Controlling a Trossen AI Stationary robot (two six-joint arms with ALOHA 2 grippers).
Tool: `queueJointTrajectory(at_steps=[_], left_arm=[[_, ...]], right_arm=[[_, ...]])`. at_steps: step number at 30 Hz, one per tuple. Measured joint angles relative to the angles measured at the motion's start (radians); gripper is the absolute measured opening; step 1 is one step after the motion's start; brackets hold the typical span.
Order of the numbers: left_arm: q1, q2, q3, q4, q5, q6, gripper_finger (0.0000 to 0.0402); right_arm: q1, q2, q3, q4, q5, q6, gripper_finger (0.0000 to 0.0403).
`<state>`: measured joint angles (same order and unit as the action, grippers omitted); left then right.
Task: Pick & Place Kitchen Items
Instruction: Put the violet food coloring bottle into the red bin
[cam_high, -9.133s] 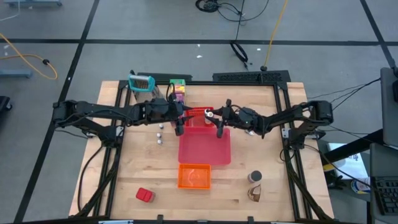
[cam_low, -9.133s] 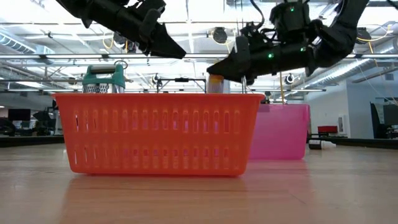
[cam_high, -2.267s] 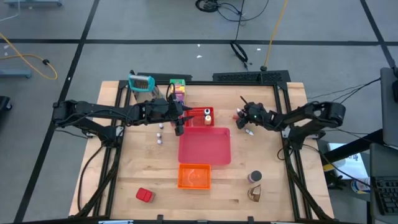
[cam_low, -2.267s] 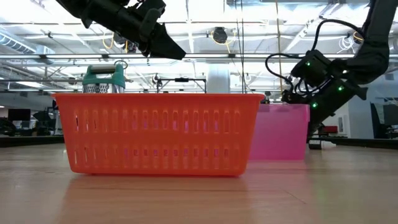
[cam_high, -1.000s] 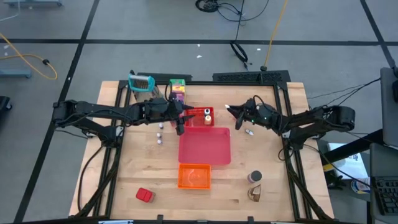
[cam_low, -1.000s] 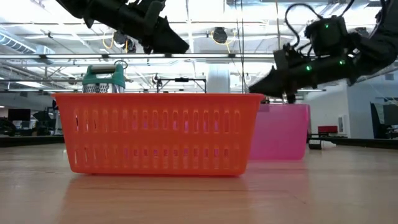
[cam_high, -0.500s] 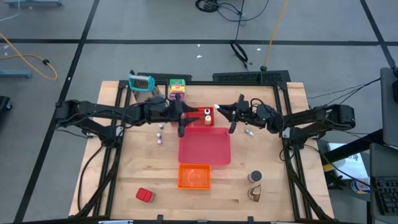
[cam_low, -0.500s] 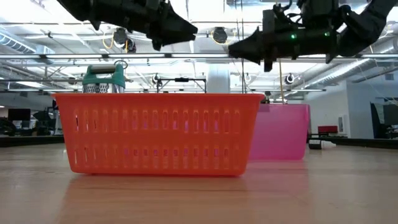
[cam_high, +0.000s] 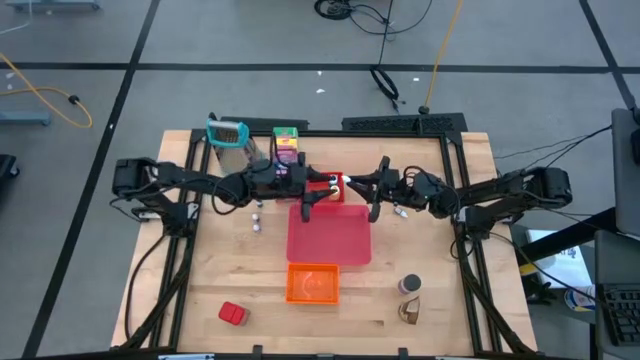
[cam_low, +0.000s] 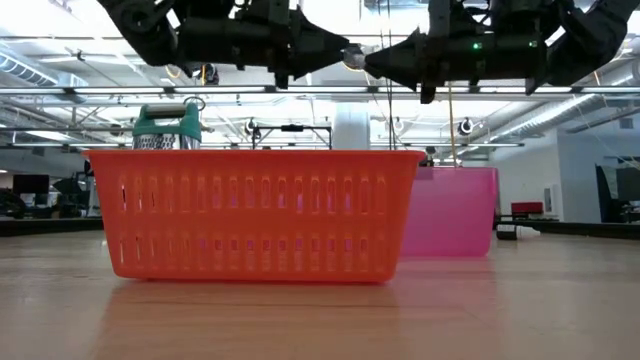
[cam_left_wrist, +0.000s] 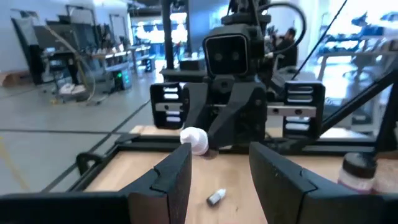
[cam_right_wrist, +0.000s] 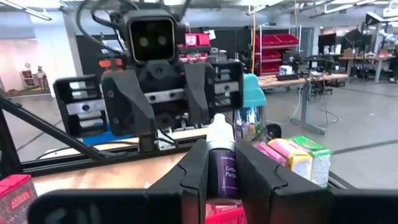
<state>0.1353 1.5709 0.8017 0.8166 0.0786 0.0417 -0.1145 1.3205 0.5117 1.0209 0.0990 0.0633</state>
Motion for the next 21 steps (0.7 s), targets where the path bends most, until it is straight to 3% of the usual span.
queueJointTrajectory(at_steps=[11, 21], left_arm=[[0.000, 0.091, 0.005, 0.152, 0.035, -0.023, 0.0159], [0.000, 0.094, 0.005, 0.162, 0.034, -0.011, 0.0159]], right_arm=[[0.012, 0.000, 0.000, 0.008, -0.024, 0.002, 0.0051], [0.049, 0.000, 0.000, 0.014, -0.026, 0.002, 0.0051]])
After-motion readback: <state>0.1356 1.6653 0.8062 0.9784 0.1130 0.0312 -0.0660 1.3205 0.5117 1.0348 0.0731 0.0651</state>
